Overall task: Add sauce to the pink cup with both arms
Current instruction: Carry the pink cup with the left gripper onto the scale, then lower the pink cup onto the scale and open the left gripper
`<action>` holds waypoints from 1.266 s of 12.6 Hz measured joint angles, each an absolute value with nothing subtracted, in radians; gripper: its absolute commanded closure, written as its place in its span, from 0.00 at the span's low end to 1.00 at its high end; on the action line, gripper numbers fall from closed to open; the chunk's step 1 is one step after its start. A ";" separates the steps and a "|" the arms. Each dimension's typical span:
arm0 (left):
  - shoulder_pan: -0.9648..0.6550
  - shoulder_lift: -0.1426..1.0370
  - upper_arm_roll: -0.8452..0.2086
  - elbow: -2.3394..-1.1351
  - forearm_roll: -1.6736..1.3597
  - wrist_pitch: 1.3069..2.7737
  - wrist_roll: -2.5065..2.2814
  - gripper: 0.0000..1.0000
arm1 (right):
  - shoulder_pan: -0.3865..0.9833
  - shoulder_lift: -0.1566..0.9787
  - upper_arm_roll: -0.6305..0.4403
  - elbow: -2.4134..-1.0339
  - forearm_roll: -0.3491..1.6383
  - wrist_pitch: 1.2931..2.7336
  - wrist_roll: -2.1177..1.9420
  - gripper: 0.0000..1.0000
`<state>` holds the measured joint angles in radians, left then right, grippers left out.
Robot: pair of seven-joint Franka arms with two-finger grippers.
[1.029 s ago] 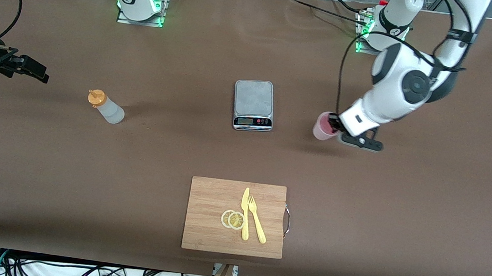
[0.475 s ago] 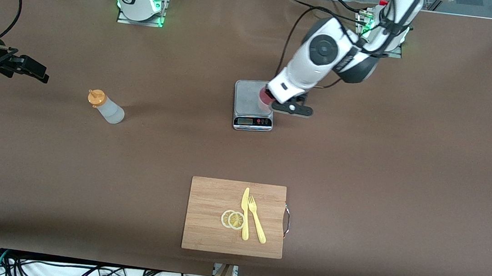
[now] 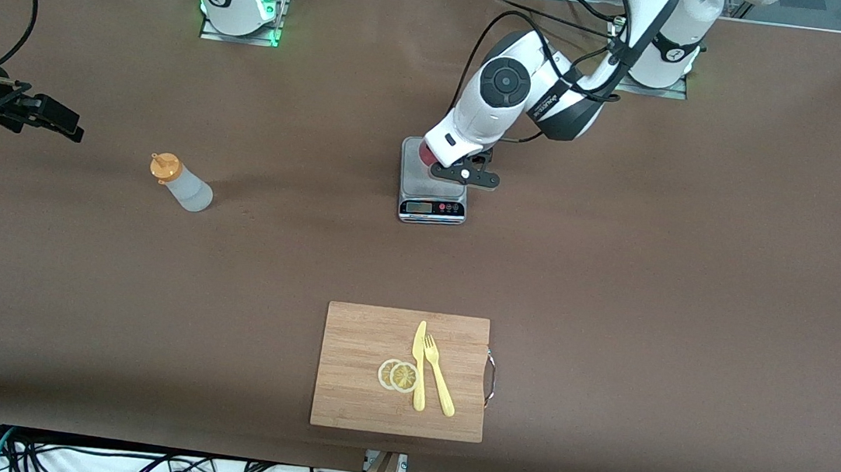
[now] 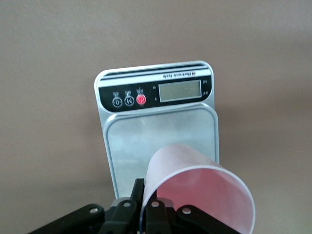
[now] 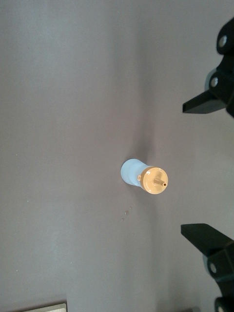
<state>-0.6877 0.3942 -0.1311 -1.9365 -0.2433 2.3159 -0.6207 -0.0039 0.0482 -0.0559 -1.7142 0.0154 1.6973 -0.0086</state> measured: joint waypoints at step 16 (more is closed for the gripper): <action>-0.722 0.454 -0.129 -1.942 -0.189 2.359 -0.678 0.00 | -0.005 0.049 -0.058 -1.714 0.015 1.679 -0.009 0.00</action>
